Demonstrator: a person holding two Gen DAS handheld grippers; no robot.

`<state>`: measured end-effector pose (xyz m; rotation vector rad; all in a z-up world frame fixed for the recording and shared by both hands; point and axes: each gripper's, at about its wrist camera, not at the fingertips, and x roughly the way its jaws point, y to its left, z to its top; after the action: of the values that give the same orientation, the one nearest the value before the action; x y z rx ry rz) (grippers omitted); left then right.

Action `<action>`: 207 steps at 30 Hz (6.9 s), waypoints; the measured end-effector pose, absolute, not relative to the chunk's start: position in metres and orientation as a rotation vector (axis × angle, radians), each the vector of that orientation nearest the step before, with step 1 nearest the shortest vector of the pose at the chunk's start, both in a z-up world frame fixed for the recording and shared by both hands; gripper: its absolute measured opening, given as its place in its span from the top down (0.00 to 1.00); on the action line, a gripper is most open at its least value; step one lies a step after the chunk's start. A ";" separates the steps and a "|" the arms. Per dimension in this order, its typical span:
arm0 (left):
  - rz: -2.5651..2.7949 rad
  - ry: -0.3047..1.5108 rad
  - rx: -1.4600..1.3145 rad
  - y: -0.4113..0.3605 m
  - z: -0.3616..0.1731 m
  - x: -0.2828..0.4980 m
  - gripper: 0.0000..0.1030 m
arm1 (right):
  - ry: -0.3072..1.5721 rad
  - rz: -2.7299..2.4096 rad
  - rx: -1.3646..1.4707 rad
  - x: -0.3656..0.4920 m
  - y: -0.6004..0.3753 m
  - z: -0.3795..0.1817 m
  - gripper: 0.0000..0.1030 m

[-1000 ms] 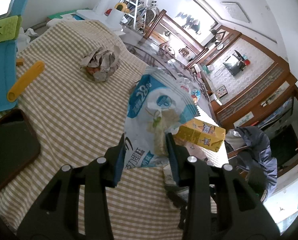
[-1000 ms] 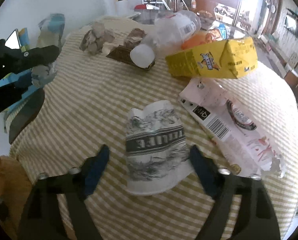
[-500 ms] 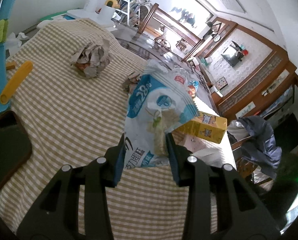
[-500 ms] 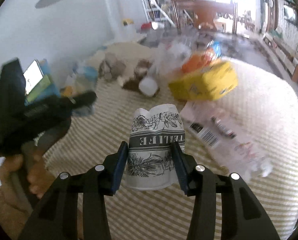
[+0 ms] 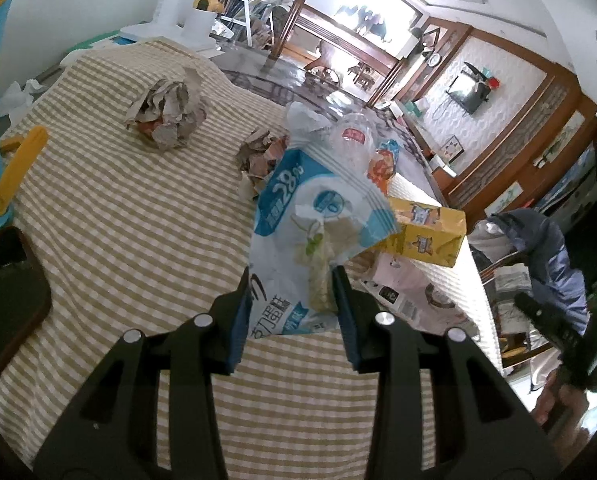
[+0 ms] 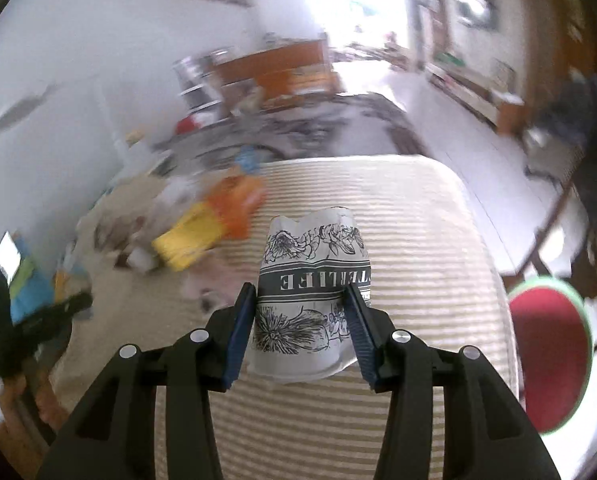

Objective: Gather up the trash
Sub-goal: 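Carry wrapper and cup over the red bin and open both tools, then move the right tool to the pink paper bag while the left tool approaches the yellow carton, then close the right tool on the pink paper bag with barcode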

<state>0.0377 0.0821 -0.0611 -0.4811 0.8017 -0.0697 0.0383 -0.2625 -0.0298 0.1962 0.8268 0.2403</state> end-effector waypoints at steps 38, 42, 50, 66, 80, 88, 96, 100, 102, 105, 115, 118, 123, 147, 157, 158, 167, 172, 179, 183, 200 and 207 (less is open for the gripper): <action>-0.586 0.910 -0.184 -0.195 -0.053 0.056 0.65 | 0.747 -0.070 0.655 0.007 -0.463 -0.032 0.56; -0.679 0.951 -0.175 -0.242 -0.060 0.067 0.65 | 0.731 -0.145 0.716 0.003 -0.495 -0.037 0.56; -0.822 1.039 -0.142 -0.322 -0.077 0.077 0.60 | 0.692 -0.280 0.755 -0.007 -0.525 -0.038 0.54; -0.663 0.987 -0.227 -0.236 -0.066 0.060 0.24 | 0.724 -0.233 0.570 0.017 -0.484 -0.026 0.24; -0.230 0.880 -0.549 -0.024 -0.065 0.068 0.20 | 0.933 0.272 0.265 0.071 -0.313 -0.042 0.17; -0.164 0.876 -0.613 0.008 -0.076 0.064 0.18 | 1.040 0.441 0.117 0.085 -0.231 -0.063 0.16; -0.162 0.872 -0.623 0.021 -0.079 0.055 0.17 | 1.140 0.477 -0.053 0.088 -0.184 -0.086 0.34; -0.147 0.882 -0.649 0.030 -0.082 0.055 0.16 | 1.163 0.517 -0.080 0.081 -0.188 -0.088 0.68; -0.142 0.885 -0.661 0.034 -0.084 0.054 0.16 | 1.175 0.553 -0.048 0.077 -0.194 -0.086 0.69; -0.136 0.889 -0.667 0.036 -0.087 0.055 0.16 | 1.150 0.629 0.011 0.066 -0.209 -0.073 0.71; -0.121 0.948 -0.669 0.025 -0.105 0.070 0.16 | 0.998 0.610 0.318 0.051 -0.301 -0.041 0.72; -0.141 0.953 -0.557 0.006 -0.099 0.077 0.16 | 0.990 0.492 0.357 0.057 -0.315 -0.041 0.73; -0.197 0.949 -0.139 -0.037 -0.076 0.105 0.16 | 1.061 0.426 0.312 0.061 -0.308 -0.052 0.66; -0.520 1.126 1.036 -0.126 -0.112 0.191 0.07 | 0.979 0.284 0.617 0.069 -0.358 -0.048 0.20; -0.458 1.131 0.749 -0.123 -0.094 0.191 0.27 | 1.044 0.268 0.381 0.078 -0.318 -0.056 0.19; -0.465 1.128 0.698 -0.119 -0.090 0.187 0.28 | 1.051 0.268 0.372 0.079 -0.316 -0.059 0.19; -0.411 1.120 0.082 -0.055 -0.067 0.133 0.88 | 1.132 0.219 0.268 0.092 -0.299 -0.080 0.11; -0.376 1.088 0.014 -0.043 -0.075 0.107 0.55 | 1.242 0.397 0.256 0.084 -0.277 -0.092 0.11; -0.301 1.005 0.093 -0.039 -0.057 0.100 0.38 | 1.212 0.716 0.284 0.063 -0.256 -0.075 0.11; -0.269 0.974 0.030 -0.026 -0.051 0.094 0.32 | 1.080 0.584 0.238 0.071 -0.268 -0.060 0.11; -0.248 0.944 -0.093 0.010 -0.063 0.074 0.26 | 0.961 0.368 -0.343 0.065 -0.248 -0.075 0.11; -0.254 0.921 -0.134 0.018 -0.065 0.074 0.25 | 1.136 0.573 -0.434 0.105 -0.217 -0.069 0.11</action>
<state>0.0744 0.0182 -0.0649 -0.1338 0.9208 -0.2545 0.1045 -0.2165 -0.0690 -0.4340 1.1357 0.5735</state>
